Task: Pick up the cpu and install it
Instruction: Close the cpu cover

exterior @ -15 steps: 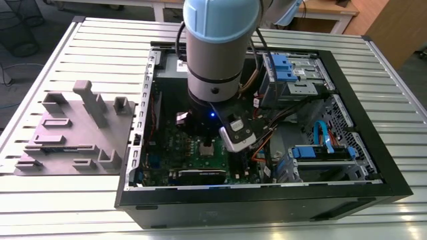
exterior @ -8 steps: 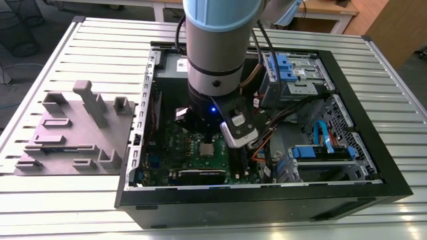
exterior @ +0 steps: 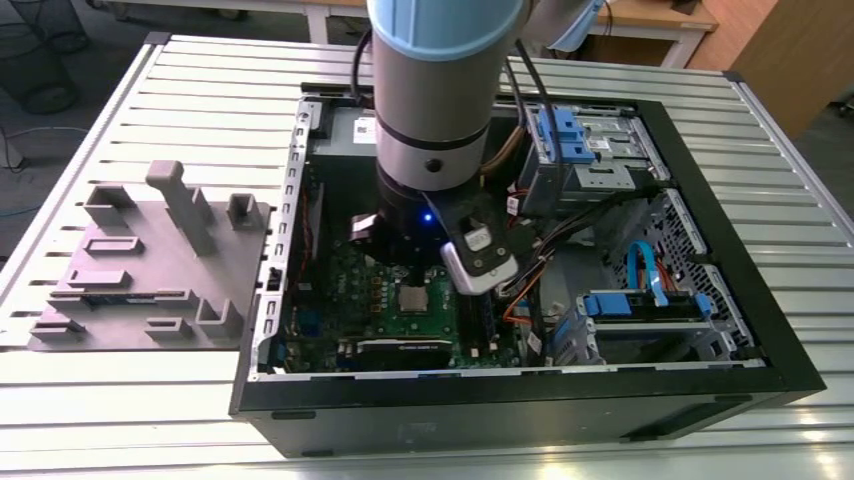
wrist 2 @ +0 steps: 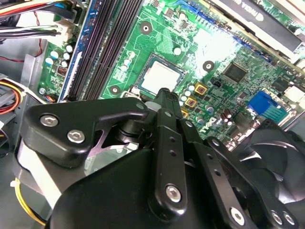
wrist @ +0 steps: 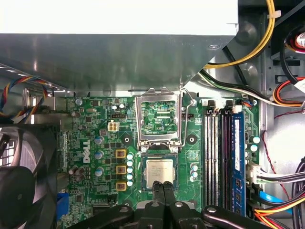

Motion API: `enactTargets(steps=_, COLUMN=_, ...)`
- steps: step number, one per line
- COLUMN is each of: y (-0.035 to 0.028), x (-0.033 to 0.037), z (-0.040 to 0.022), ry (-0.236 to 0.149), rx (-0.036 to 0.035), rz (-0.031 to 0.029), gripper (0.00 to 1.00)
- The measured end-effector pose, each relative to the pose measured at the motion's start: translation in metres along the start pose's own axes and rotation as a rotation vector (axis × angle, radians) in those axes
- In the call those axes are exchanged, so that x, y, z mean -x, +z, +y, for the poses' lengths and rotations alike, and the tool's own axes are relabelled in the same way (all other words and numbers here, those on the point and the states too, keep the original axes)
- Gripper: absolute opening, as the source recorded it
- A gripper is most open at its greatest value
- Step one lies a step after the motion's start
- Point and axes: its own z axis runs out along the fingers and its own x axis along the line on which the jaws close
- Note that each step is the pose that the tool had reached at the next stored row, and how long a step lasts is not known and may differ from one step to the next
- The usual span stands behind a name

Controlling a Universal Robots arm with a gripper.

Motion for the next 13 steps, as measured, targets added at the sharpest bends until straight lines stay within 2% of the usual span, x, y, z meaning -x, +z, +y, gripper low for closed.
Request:
enactTargets(steps=5, y=0.0002, x=0.0031, z=0.0000, ry=0.000, rx=0.0000, rz=-0.0001, gripper=0.11)
enactTargets(steps=13, y=0.0003, x=0.0037, z=0.0001, ry=0.000, rx=0.0002, rz=-0.0001, gripper=0.11)
